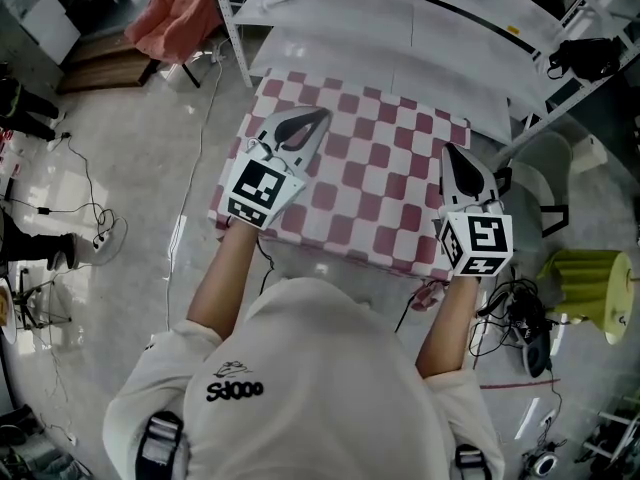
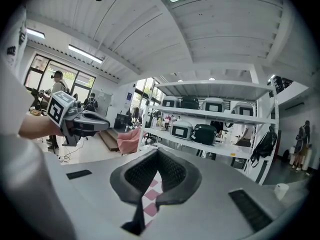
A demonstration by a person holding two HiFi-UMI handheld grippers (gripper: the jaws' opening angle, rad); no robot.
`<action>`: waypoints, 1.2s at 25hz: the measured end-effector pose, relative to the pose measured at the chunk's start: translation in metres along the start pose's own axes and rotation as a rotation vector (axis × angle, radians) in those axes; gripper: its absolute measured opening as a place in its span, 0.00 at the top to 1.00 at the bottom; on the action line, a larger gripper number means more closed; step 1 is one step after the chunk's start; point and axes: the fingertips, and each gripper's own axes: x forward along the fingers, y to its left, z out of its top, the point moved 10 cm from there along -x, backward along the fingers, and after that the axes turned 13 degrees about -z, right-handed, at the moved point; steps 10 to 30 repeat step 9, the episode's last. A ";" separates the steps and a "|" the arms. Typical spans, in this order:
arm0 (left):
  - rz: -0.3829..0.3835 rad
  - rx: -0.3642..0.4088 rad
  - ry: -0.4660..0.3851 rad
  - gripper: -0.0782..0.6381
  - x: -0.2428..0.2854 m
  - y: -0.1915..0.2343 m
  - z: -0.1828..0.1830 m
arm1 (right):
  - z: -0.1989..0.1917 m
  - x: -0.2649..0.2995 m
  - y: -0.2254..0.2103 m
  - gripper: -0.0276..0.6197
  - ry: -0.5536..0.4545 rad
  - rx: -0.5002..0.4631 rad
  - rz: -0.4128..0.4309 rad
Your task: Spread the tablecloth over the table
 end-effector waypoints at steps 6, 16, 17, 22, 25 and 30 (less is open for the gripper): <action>-0.007 -0.007 0.016 0.85 0.002 -0.003 -0.004 | -0.010 -0.001 0.000 0.92 0.017 0.024 0.006; -0.012 -0.008 0.020 0.85 0.003 -0.005 -0.005 | -0.013 -0.001 -0.001 0.92 0.023 0.027 0.007; -0.012 -0.008 0.020 0.85 0.003 -0.005 -0.005 | -0.013 -0.001 -0.001 0.92 0.023 0.027 0.007; -0.012 -0.008 0.020 0.85 0.003 -0.005 -0.005 | -0.013 -0.001 -0.001 0.92 0.023 0.027 0.007; -0.012 -0.008 0.020 0.85 0.003 -0.005 -0.005 | -0.013 -0.001 -0.001 0.92 0.023 0.027 0.007; -0.012 -0.008 0.020 0.85 0.003 -0.005 -0.005 | -0.013 -0.001 -0.001 0.92 0.023 0.027 0.007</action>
